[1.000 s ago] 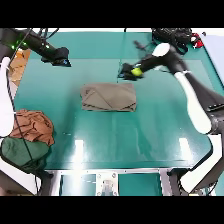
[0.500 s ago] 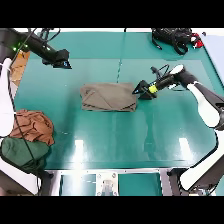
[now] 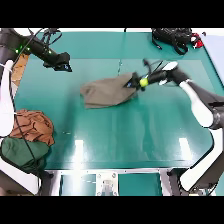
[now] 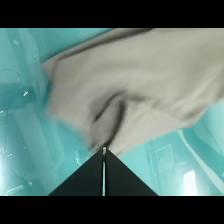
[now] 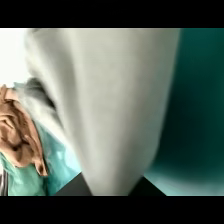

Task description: Fold the shirts.

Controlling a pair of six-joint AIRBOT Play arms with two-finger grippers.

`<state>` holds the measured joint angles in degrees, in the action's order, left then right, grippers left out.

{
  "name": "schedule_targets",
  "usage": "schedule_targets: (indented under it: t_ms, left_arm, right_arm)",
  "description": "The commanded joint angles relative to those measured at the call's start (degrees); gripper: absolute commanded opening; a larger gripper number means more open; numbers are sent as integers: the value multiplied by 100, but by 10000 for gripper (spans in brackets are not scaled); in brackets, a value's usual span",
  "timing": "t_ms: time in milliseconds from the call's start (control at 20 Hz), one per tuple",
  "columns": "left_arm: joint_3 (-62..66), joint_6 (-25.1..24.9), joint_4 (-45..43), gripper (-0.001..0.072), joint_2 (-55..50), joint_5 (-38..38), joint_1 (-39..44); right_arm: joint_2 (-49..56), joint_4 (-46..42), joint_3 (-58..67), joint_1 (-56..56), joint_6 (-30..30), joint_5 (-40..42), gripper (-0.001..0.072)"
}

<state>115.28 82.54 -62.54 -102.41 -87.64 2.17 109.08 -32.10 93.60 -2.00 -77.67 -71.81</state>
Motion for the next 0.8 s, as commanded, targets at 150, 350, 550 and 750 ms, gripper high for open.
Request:
schedule_targets:
  t_ms: [150,350,550,750]
  left_arm:
    - [-7,-7,0,26,-2,4,-2]
    - [-7,-13,0,26,-2,9,-2]
    - [-7,-13,0,26,-2,15,-2]
    - [-7,-13,0,26,-2,11,-2]
  right_arm:
    - [-1272,-1156,1333,1810,-820,-590,22]
    - [-1674,-1950,1318,3585,-1235,-1045,22]
    - [-1816,-2376,896,5073,-1231,-1475,22]
    - [-2616,-3123,-1215,6168,-1235,-1121,20]
